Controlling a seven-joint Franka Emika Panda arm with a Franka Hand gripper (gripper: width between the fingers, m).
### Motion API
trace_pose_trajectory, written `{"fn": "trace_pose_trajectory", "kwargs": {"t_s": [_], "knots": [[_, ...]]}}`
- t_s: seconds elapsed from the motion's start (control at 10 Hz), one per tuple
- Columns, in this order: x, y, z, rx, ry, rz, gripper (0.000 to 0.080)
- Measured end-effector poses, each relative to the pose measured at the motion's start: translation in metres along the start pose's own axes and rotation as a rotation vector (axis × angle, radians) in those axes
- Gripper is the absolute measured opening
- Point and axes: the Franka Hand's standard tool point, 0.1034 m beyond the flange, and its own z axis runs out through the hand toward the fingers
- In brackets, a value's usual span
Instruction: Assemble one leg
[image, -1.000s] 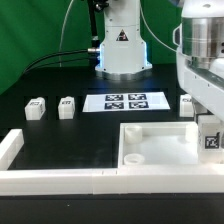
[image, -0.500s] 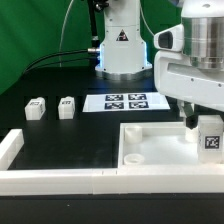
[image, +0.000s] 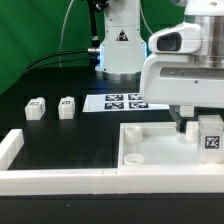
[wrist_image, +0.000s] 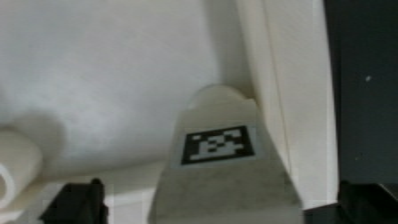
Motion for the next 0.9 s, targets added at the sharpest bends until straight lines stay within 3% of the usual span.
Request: {"fn": "trace_pose_trajectory", "kwargs": {"t_s": [0.4, 0.5, 0.6, 0.7, 0.8, 0.9], "knots": [[0.0001, 0.0001, 0.0001, 0.000, 0.002, -0.085, 0.0649], [0.0001, 0.0002, 0.0001, 0.000, 0.002, -0.085, 0.0534], [0.0001, 0.0002, 0.0001, 0.000, 0.002, -0.085, 0.0534], [0.0001, 0.0001, 0.0001, 0.000, 0.002, -0.085, 0.0352], [0.0001, 0.0002, 0.0001, 0.000, 0.002, -0.085, 0.0293], [0.0001, 0.0001, 0.0001, 0.000, 0.002, -0.085, 0.0293]]}}
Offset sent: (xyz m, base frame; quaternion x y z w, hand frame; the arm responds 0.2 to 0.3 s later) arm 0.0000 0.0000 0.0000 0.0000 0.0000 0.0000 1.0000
